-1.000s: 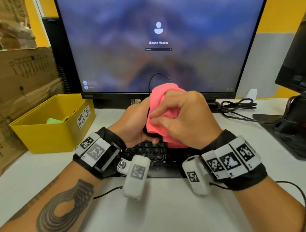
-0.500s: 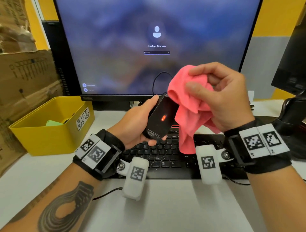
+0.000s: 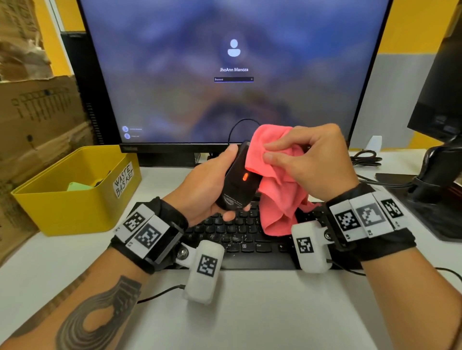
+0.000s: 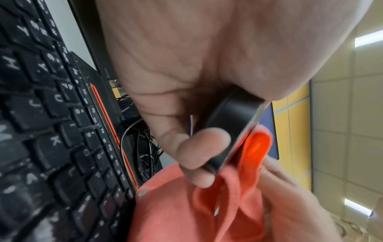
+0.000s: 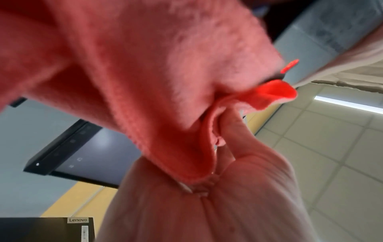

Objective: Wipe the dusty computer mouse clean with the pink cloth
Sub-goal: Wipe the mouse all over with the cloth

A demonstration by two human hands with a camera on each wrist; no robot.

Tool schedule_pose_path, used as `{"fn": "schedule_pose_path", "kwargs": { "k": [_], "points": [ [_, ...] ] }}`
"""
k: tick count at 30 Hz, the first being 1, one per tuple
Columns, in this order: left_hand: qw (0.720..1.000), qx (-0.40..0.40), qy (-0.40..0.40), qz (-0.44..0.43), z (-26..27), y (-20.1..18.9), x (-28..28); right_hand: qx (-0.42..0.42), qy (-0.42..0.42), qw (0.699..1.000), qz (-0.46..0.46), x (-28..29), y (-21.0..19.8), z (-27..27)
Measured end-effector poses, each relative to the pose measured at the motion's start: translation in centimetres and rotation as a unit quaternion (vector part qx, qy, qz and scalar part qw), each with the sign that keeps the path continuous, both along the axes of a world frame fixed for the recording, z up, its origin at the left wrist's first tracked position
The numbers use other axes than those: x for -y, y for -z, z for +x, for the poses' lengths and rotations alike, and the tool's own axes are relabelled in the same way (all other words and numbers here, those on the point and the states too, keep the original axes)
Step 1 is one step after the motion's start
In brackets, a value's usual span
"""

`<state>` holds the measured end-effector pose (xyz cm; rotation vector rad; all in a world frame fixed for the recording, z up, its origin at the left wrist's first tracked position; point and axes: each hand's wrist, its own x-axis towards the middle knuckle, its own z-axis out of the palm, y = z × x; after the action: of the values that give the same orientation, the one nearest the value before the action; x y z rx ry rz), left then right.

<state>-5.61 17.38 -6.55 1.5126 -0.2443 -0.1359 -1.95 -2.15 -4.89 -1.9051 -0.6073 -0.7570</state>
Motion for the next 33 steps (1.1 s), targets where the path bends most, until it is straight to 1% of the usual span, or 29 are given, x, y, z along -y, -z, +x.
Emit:
{"fn": "schedule_pose_path", "kwargs": {
  "k": [4, 6, 9, 11, 12, 14, 16, 18, 21, 23, 25, 28, 30, 33],
  "points": [
    [0.998, -0.002, -0.013, -0.067, 0.1, -0.6, -0.3, 0.008, 0.025, 0.998, -0.051, 0.0, 0.4, 0.1],
    [0.997, -0.004, -0.014, -0.082, 0.0, -0.9, -0.3, 0.03, 0.032, 0.998, -0.051, -0.3, 0.5, -0.1],
    [0.995, -0.017, -0.022, -0.091, 0.0, -0.9, -0.5, 0.059, 0.045, 0.997, -0.002, -0.7, -0.1, -0.5],
    [0.996, -0.033, -0.02, -0.082, -0.1, -0.9, -0.5, 0.07, 0.014, 0.997, 0.037, -0.9, -0.6, -0.8],
    [0.997, -0.04, -0.018, -0.069, -0.2, -0.9, -0.4, 0.067, -0.015, 0.997, 0.039, -1.0, -0.8, -1.1],
    [0.998, -0.043, -0.017, -0.05, -0.4, -0.6, -0.1, 0.05, -0.076, 0.996, 0.006, -2.0, -0.7, -1.9],
    [0.997, -0.044, -0.011, -0.057, -0.5, -0.3, 0.1, 0.039, -0.101, 0.993, -0.054, -3.1, -0.2, -2.4],
    [0.994, -0.054, -0.026, -0.088, -0.3, -0.2, 0.2, 0.035, -0.109, 0.988, -0.105, -3.8, 0.2, -2.6],
    [0.983, -0.073, -0.077, -0.151, 0.1, -0.5, 0.0, 0.025, -0.132, 0.98, -0.149, -3.9, 0.4, -2.7],
    [0.978, -0.081, -0.097, -0.168, 0.6, -0.4, 0.0, 0.022, -0.131, 0.972, -0.195, -4.0, 0.4, -2.9],
    [0.975, -0.09, -0.104, -0.172, 1.0, -0.4, 0.0, 0.011, -0.112, 0.965, -0.236, -3.9, 0.4, -2.9],
    [0.968, -0.093, -0.115, -0.205, 1.1, -0.6, -0.1, -0.001, -0.068, 0.966, -0.251, -3.2, 0.3, -2.5],
    [0.965, -0.094, -0.106, -0.221, 1.3, -0.7, -0.2, -0.005, -0.042, 0.967, -0.25, -2.6, 0.2, -2.2],
    [0.966, -0.103, -0.071, -0.227, 1.5, -0.6, -0.4, -0.003, -0.045, 0.977, -0.208, -1.6, -0.2, -1.8]
  ]
}}
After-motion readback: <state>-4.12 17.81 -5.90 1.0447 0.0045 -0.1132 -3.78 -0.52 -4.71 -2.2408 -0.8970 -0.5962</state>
